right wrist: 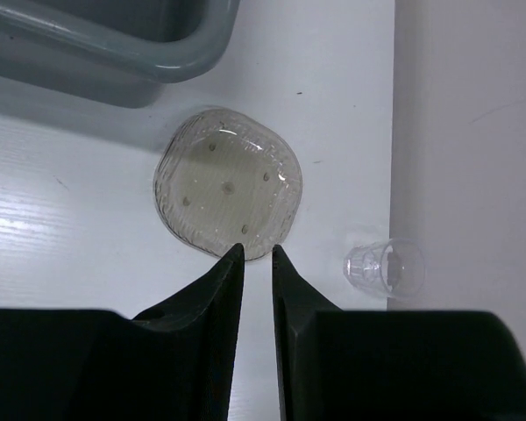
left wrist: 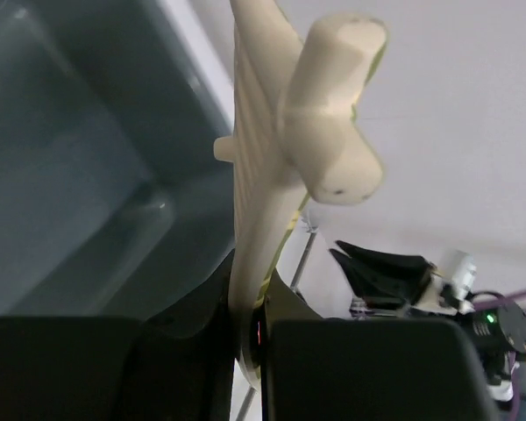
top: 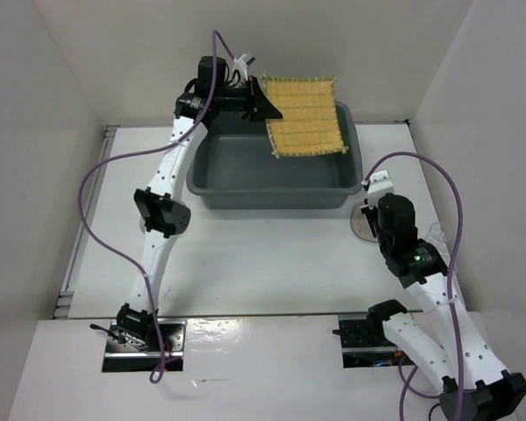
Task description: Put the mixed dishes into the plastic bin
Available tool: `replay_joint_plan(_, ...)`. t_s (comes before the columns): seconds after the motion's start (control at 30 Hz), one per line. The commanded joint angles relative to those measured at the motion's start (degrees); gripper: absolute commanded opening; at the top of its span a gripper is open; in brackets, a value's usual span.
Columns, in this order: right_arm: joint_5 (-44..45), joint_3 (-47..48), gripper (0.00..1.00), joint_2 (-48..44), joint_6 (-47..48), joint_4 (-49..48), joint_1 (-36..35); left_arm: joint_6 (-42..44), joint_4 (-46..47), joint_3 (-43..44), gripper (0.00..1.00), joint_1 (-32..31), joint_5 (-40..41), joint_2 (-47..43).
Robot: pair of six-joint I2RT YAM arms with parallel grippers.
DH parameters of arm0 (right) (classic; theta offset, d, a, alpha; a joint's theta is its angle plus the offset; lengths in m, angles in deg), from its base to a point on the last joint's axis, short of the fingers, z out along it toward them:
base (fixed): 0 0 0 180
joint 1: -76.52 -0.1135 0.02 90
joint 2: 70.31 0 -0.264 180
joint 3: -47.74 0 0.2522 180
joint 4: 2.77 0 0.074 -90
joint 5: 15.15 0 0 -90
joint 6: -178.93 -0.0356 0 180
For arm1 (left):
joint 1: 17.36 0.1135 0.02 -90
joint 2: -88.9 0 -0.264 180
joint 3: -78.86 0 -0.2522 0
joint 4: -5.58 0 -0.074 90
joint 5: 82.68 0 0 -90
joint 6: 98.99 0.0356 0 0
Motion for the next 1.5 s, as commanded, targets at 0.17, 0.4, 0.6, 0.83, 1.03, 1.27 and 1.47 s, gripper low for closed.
replay_joint_plan(0.17,2.79,-0.66,0.24,-1.25,-1.50,-3.84,0.25,-13.25,4.78,12.25,0.00,2.96,-5.91,15.12)
replay_joint_plan(0.4,3.31,-0.66,0.24,-1.25,-1.50,-3.84,0.25,-13.86,5.83,12.78,0.00,2.96,-5.21,23.03)
replay_joint_plan(0.6,3.84,-0.66,0.24,-1.25,-2.03,-3.84,0.25,-12.64,6.36,12.78,0.06,3.49,-5.21,27.86)
replay_joint_plan(0.83,3.84,-1.18,0.24,-0.19,-2.03,-4.36,0.25,-10.88,5.75,12.78,0.15,2.88,-5.73,30.60)
replay_joint_plan(1.03,4.37,-1.19,0.25,0.33,-2.03,-4.37,0.25,-8.07,1.37,12.78,0.69,2.88,-4.07,31.22)
replay_joint_plan(1.27,4.37,-1.71,0.25,1.38,-2.03,-4.37,0.25,-3.32,-6.64,12.78,1.00,3.40,3.13,27.37)
replay_joint_plan(1.47,4.90,-2.24,0.30,2.62,-2.03,-4.90,0.25,3.79,-18.41,12.78,1.00,3.93,20.57,18.31)
